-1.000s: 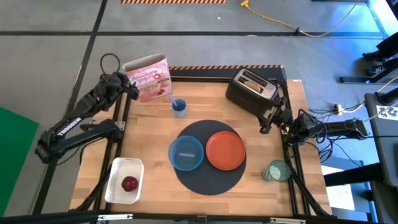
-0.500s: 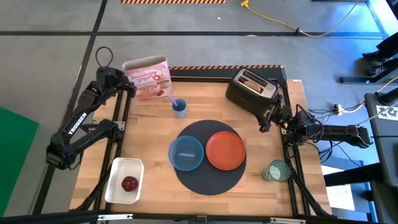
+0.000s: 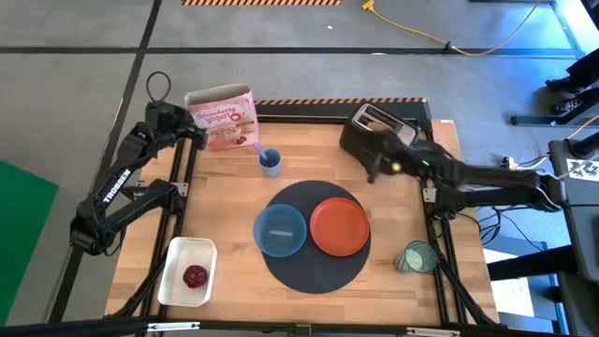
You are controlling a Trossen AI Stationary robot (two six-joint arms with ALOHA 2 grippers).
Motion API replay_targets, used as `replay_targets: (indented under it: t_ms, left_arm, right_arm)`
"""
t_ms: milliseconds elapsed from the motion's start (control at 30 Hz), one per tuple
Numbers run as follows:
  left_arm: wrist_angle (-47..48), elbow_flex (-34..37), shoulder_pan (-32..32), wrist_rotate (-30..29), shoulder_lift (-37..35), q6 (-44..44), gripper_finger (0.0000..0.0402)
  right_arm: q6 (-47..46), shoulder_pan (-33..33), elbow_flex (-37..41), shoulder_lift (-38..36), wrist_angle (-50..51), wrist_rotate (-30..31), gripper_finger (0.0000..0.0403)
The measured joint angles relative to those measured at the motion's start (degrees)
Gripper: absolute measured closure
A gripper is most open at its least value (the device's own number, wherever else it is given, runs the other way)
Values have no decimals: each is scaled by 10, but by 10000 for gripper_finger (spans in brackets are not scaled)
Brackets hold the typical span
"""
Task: Arrange a breakfast setting
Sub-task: Pour the cereal from the cereal box into the blue bowl
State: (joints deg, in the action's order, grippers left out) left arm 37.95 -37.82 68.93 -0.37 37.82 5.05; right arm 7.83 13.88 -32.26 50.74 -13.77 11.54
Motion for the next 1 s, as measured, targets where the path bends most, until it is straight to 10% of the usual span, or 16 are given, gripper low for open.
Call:
replay_targets:
  t_ms: [467,1000]
  left_arm:
    - [-1,0,-71,112,-4,-14,33]
    - [-8,0,-235,77,-6,-86,33]
  right_arm:
    - [32,100,-349,365,66,-208,68]
    - [108,114,-654,552,226,-277,68]
